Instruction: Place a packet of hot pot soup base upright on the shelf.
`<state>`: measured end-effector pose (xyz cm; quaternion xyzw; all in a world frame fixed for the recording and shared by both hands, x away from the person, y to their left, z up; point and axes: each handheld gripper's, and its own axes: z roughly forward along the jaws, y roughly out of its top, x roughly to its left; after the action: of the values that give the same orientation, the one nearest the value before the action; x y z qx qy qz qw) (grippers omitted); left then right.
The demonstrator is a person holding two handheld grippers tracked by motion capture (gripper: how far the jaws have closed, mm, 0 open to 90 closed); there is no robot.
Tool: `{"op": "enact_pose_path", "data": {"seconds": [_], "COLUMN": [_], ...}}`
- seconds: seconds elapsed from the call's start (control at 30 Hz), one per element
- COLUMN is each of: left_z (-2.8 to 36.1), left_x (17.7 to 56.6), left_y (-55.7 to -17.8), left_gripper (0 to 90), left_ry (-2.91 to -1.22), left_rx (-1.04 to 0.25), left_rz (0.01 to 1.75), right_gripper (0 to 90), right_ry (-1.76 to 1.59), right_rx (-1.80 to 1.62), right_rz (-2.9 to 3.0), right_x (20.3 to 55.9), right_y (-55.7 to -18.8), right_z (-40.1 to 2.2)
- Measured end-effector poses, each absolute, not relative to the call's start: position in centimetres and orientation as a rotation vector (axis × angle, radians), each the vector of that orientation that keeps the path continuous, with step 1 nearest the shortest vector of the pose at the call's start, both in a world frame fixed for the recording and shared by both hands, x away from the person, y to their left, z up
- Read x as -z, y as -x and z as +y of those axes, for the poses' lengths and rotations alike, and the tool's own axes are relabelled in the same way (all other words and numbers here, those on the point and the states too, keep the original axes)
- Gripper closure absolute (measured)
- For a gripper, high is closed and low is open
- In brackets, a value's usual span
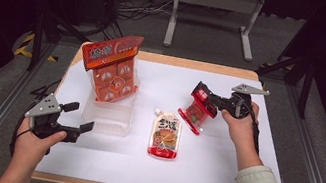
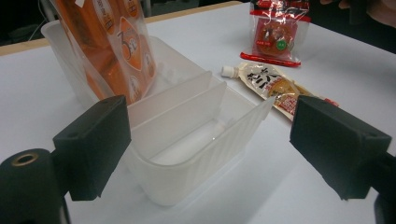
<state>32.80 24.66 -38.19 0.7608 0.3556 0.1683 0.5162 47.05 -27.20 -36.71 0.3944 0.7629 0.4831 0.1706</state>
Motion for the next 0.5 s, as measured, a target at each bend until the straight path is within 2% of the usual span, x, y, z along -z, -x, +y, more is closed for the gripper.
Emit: {"op": "enact_pose_path", "data": {"seconds": [0.13,0.5], "left_z": [24.7,25.5], "left_x": [38.7,40.3], "left_y": [-32.2,-31.2], "left_gripper": [13.3,13.0], "left_ry": [-1.81,-1.788], "left_rx": [-0.439,-0.412], "left_rz": [0.848,0.87], "right_gripper": [87.9,88.0], "right_ry": [-1.078,-0.992], "right_rx": [-1.366,-1.435], "right_rz": [2.169,2.164], "right_x": [35.7,33.3], "right_y": [-46.5,-45.4], "right_z": [-27.1,-26.8]}}
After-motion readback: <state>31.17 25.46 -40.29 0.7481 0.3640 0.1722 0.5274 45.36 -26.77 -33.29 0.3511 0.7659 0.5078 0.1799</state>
